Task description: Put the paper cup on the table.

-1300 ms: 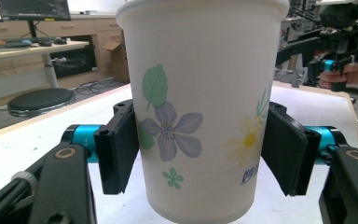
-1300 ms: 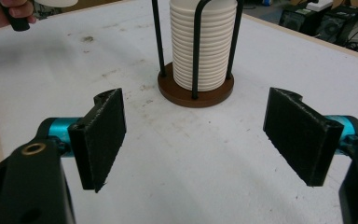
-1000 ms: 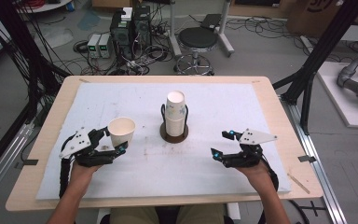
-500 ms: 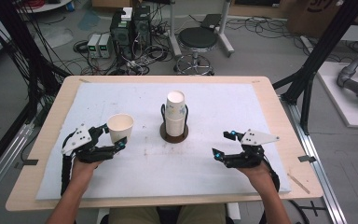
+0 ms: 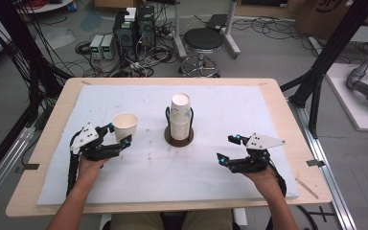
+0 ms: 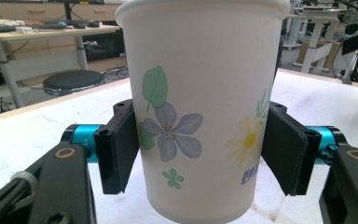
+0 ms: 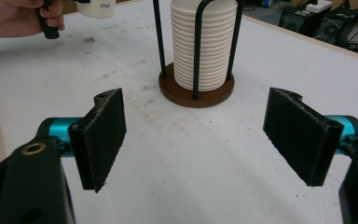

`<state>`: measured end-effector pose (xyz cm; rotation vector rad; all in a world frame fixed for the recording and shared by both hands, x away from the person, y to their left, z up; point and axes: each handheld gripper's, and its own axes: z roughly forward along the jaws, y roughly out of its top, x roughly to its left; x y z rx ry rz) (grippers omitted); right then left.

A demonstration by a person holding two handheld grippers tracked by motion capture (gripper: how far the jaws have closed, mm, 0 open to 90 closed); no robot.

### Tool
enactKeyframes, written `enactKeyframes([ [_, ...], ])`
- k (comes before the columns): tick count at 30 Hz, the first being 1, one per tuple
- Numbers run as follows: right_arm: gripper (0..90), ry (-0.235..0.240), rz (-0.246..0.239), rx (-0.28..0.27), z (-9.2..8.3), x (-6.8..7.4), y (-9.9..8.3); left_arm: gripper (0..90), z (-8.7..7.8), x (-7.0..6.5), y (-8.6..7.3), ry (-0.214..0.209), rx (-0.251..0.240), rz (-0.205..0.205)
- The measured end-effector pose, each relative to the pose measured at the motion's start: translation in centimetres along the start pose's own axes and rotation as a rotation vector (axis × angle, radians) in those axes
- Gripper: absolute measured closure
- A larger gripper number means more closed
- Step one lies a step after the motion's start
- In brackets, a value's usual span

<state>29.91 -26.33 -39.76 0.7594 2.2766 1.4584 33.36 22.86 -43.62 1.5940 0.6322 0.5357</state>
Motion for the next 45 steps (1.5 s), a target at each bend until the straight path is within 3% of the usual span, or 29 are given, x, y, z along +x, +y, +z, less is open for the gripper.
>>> enactKeyframes([
  [6, 21.7, 0.001, 0.002, 0.005, 0.0, 0.0, -0.1, 33.0, 1.6, 0.4, -0.8, 0.007, 0.08, -0.009],
  [13, 21.7, 0.001, 0.005, 0.002, -0.2, 0.0, -0.1, 33.4, 2.6, 0.6, -1.3, 0.05, 0.183, -0.021],
  [20, 21.7, 0.001, 0.009, 0.0, -0.3, 0.0, -0.1, 33.6, 3.0, 0.1, -1.3, 0.101, 0.279, 0.004],
  [25, 21.7, -0.001, 0.005, 0.002, -0.3, 0.0, -0.1, 33.7, 2.8, -0.3, -1.3, 0.115, 0.35, 0.021],
  [35, 21.7, -0.004, 0.006, -0.003, -0.7, 0.0, -0.2, 33.4, 1.2, -1.0, -1.2, 0.137, 0.415, 0.028],
  [41, 21.7, -0.007, 0.007, -0.006, -0.9, 0.0, -0.2, 32.5, 0.8, -0.6, -1.6, 0.129, 0.404, -0.007],
  [45, 21.7, -0.006, 0.008, -0.003, -0.8, -0.1, -0.2, 29.7, 0.6, -0.6, -1.6, 0.129, 0.388, -0.007],
])
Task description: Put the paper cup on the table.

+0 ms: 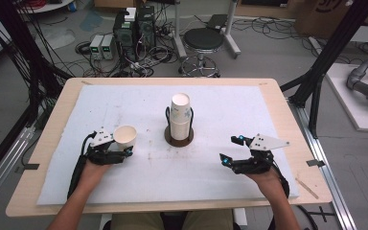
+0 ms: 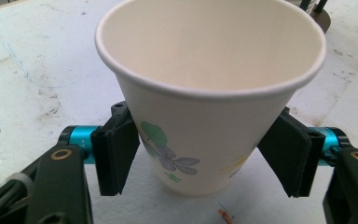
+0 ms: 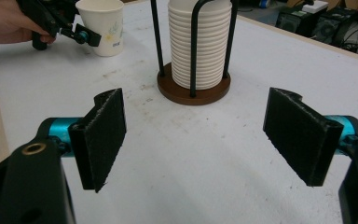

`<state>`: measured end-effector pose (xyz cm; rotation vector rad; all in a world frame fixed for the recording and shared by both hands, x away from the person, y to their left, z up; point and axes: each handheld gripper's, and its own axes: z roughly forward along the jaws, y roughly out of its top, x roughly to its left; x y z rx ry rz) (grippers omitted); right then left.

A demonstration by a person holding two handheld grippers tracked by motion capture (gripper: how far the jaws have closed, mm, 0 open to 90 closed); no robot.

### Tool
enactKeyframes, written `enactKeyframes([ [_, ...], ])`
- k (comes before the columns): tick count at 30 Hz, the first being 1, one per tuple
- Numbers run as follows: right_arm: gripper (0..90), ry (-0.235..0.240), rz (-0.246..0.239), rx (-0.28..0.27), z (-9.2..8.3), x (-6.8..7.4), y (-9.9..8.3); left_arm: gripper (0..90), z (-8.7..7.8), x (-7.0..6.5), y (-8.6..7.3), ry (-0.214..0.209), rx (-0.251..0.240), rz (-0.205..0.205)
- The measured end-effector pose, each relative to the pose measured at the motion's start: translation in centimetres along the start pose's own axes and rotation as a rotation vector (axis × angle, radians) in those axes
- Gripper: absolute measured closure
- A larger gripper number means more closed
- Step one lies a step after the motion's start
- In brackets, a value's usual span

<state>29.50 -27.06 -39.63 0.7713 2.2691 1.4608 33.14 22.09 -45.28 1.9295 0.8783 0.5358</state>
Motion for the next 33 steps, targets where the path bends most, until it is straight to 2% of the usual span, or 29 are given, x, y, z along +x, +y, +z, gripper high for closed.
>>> enactKeyframes([
  [3, 21.7, 0.005, 0.004, 0.003, 0.1, 0.0, 0.0, 20.2, -0.2, 0.0, -0.1, 0.007, -0.018, -0.04],
  [4, 21.7, 0.005, -0.001, 0.002, 0.1, 0.0, 0.0, 18.1, -0.2, 0.0, -0.1, 0.007, -0.018, -0.04],
  [7, 21.7, 0.004, -0.001, 0.002, 0.1, -0.1, 0.0, 17.6, -1.0, -0.1, -0.3, -0.025, -0.052, -0.064],
  [9, 21.7, 0.001, 0.003, 0.002, 0.1, -0.1, 0.0, 17.6, -1.4, -0.3, -0.2, -0.04, -0.061, -0.061],
  [12, 21.7, 0.0, 0.017, 0.003, -0.1, -0.2, -0.1, 17.6, -2.3, -0.5, -0.4, -0.056, -0.076, -0.067],
  [15, 21.7, -0.007, 0.025, 0.002, -0.3, -0.2, -0.2, 17.6, -2.9, -0.5, -0.5, -0.054, -0.095, -0.073],
  [16, 21.6, -0.017, 0.025, 0.003, -0.4, -0.3, -0.3, 17.5, -3.7, -0.4, -0.5, -0.052, -0.13, -0.083],
  [20, 21.6, -0.043, 0.031, 0.009, -0.7, -0.3, -0.4, 17.6, -5.2, -0.6, -0.3, -0.016, -0.191, -0.082],
  [21, 21.7, -0.048, 0.032, 0.014, -0.8, -0.3, -0.5, 17.6, -5.2, -0.6, -0.3, -0.016, -0.191, -0.082],
  [23, 21.6, -0.057, 0.037, 0.02, -0.9, -0.4, -0.7, 17.6, -6.1, -0.6, -0.3, 0.0, -0.232, -0.086],
  [26, 21.6, -0.069, 0.044, 0.034, -0.9, -0.5, -0.9, 17.6, -6.5, -0.6, -0.3, 0.0, -0.256, -0.091],
  [28, 21.6, -0.08, 0.05, 0.035, -1.1, -0.6, -1.2, 17.6, -7.2, -0.6, -0.2, -0.008, -0.298, -0.086],
  [29, 21.6, -0.08, 0.05, 0.035, -1.1, -0.6, -1.2, 17.5, -7.2, -0.6, -0.2, -0.008, -0.298, -0.086],
  [30, 21.6, -0.085, 0.048, 0.032, -1.2, -0.7, -1.2, 17.4, -7.6, -0.7, -0.1, -0.015, -0.332, -0.084],
  [31, 21.6, -0.09, 0.049, 0.031, -1.3, -0.7, -1.2, 17.3, -7.8, -0.7, -0.1, -0.015, -0.345, -0.08],
  [33, 21.6, -0.094, 0.049, 0.031, -1.4, -0.7, -1.3, 17.3, -8.1, -0.7, -0.2, -0.014, -0.353, -0.076],
])
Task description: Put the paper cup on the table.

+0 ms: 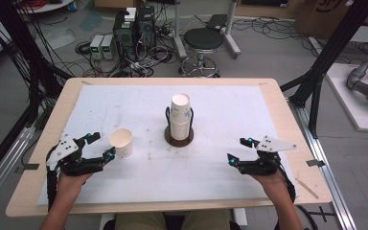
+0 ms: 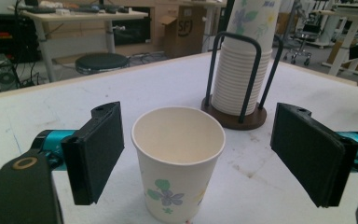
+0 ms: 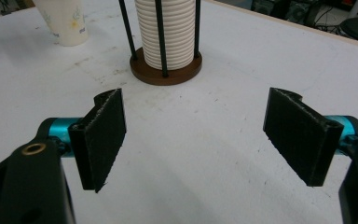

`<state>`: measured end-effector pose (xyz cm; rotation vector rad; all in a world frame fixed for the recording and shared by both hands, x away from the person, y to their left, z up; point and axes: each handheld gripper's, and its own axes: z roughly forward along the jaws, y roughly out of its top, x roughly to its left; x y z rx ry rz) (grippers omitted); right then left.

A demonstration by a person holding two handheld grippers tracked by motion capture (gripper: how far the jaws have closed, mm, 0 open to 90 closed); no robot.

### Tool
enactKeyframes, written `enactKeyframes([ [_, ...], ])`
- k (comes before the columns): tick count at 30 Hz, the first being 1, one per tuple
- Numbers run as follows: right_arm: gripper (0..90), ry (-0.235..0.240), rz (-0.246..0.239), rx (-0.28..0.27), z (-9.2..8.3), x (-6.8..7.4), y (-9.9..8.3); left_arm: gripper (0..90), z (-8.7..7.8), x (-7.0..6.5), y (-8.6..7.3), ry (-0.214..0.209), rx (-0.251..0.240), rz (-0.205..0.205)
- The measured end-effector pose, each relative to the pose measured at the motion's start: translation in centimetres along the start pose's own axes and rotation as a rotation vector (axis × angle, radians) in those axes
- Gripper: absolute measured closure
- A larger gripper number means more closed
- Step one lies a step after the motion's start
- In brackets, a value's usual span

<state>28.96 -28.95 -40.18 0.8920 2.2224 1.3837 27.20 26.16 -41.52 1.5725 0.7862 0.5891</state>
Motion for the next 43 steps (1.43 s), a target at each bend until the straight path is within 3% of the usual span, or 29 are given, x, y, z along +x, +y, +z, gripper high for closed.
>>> enactKeyframes([
  [6, 21.6, -0.022, 0.003, -0.007, -0.5, 0.2, 0.0, 18.3, -0.6, 0.1, 0.1, 0.017, -0.025, -0.008],
  [16, 21.7, -0.042, 0.019, -0.008, -1.0, 0.2, -0.2, 18.3, -0.5, 0.0, 0.1, 0.008, -0.037, -0.004],
  [43, 21.7, -0.031, 0.02, -0.003, 0.0, 0.1, 0.0, 18.3, -1.1, 0.7, -0.6, 0.05, -0.034, -0.023],
])
